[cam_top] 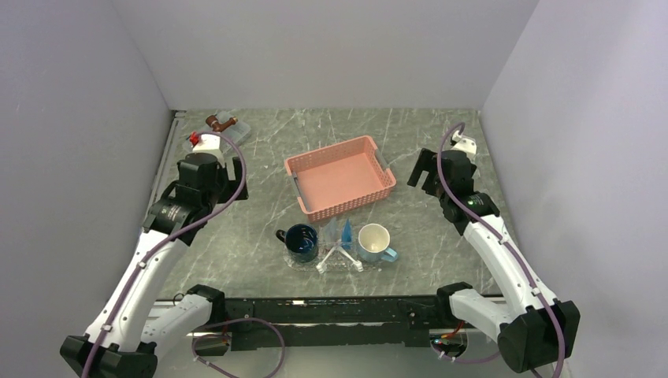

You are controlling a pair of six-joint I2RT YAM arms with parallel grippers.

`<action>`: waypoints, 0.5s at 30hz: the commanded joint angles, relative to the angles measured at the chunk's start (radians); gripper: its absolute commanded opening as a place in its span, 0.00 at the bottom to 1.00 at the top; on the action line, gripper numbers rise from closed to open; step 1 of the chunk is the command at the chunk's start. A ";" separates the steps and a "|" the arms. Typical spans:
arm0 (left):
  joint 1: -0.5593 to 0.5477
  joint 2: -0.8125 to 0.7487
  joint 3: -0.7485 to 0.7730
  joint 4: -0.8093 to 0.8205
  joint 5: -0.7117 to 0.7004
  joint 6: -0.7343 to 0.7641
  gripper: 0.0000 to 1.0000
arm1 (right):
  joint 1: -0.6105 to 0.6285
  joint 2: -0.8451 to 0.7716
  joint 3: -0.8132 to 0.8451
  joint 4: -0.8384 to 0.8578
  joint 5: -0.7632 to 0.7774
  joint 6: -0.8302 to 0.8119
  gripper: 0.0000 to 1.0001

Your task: Prepare toiletry sets of a toothbrush and toothpaste on the tray

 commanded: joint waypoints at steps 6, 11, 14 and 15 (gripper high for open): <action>0.051 -0.070 -0.057 0.068 0.072 -0.018 1.00 | -0.004 0.002 0.002 0.051 0.003 0.028 1.00; 0.051 -0.092 -0.069 0.065 0.056 -0.025 0.99 | -0.004 -0.027 -0.005 0.053 0.037 0.030 1.00; 0.051 -0.091 -0.067 0.059 0.043 -0.030 0.99 | -0.003 -0.034 0.000 0.051 0.045 0.029 1.00; 0.051 -0.090 -0.067 0.057 0.038 -0.031 0.99 | -0.003 -0.035 0.004 0.048 0.042 0.028 1.00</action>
